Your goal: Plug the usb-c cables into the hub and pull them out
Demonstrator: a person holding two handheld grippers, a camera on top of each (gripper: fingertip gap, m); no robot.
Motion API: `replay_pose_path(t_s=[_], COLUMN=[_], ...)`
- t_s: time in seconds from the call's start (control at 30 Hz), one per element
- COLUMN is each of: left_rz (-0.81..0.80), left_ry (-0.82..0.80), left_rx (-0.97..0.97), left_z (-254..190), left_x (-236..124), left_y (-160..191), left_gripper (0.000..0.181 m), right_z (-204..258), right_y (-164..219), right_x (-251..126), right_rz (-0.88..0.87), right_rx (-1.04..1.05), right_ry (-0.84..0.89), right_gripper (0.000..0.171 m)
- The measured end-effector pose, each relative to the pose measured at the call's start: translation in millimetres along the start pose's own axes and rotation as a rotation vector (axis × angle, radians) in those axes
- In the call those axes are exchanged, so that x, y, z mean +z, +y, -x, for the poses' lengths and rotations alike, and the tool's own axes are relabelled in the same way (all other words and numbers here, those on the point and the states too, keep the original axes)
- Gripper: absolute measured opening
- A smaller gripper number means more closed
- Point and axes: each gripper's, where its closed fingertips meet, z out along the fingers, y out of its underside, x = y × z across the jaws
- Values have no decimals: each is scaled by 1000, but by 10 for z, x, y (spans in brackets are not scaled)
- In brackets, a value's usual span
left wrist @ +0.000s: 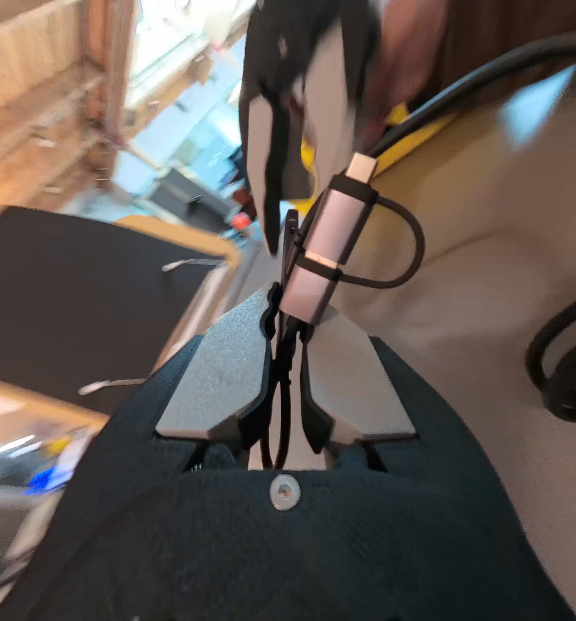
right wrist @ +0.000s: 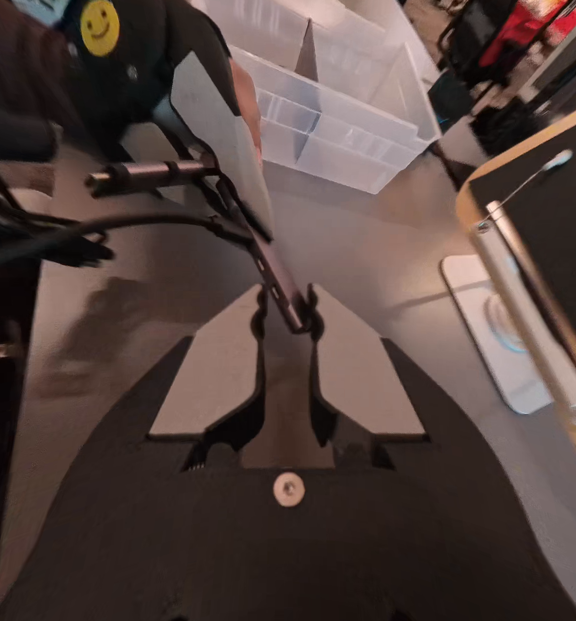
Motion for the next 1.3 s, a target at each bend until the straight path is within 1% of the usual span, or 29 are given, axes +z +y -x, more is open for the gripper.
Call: replay_pose_path(t_s=[0.1, 0.17, 0.2, 0.23, 0.27, 0.3, 0.4, 0.47, 0.53, 0.63, 0.67, 0.73, 0.8, 0.83, 0.9, 0.97, 1.0, 1.1, 1.17, 1.23, 1.3], left_rz=[-41, -77, -59, -45, -42, -39, 9, 47, 113, 261, 302, 358, 409, 440, 500, 521, 526, 543, 568, 582, 600], left_ry=[55, 133, 144, 119, 89, 65, 3, -29, -73, -165, -194, -231, -250, -257, -293, -308, -298, -279, -293, -301, -301], left_rx=[-103, -279, -351, -395, -432, -464, -510, -509, -473, -408, -400, -424, -488, -522, -574, -627, -657, -689, -673, -657, -657], left_z=[-53, -84, -58, 26, 117, 182, 394, 495, 568, 651, 669, 673, 646, 630, 609, 574, 537, 437, 415, 393, 371], left_x=[-5, -23, -18, -20, -46, -85, -293, -465, -636, -888, -970, -1128, -1277, -1348, -1498, -1585, -1588, -1578, -1590, -1602, -1604], left_y=[-79, -187, -206, -206, -222, -247, -264, -269, -232, -51, 5, 95, 179, 240, 360, 450, 475, 502, 543, 572, 617], left_gripper=[7, 7, 10, 17, 27, 29, 34, 34, 33, 38, 41, 46, 54, 58, 66, 74, 76, 76, 74, 73, 72], right_z=[71, 151, 153, 121, 63, -14, -388, -760, -1148, -1589, -1688, -1806, -1849, -1831, -1728, -1736, -1736, -1730, -1687, -1672, -1728], right_y=[-52, -94, -99, -101, -106, -110, -100, -56, 65, 380, 535, 904, 1317, 1509, 1862, 2185, 2245, 2176, 2077, 1841, 1491], right_x=[-40, -152, -234, -341, -474, -632, -1296, -1881, -2523, -3346, -3545, -3785, -3833, -3749, -3425, -3229, -3106, -2968, -2987, -3039, -3142], right_rz=[1, -5, 7, 20, 26, 28, 49, 92, 190, 389, 464, 605, 720, 755, 797, 904, 923, 984, 1014, 970, 882], right_rx=[-91, -107, -99, -87, -71, -52, 14, 49, 70, 96, 113, 166, 225, 243, 270, 231, 193, 77, 1, -22, -72], right_ry=[50, 34, 40, 60, 91, 125, 276, 442, 636, 866, 908, 924, 882, 826, 677, 642, 613, 568, 533, 552, 638], right_gripper=[14, 11, 10, 8, 7, 6, 5, 5, 5, 5, 5, 5, 5, 6, 7, 14, 15, 10, 6, 6, 5])
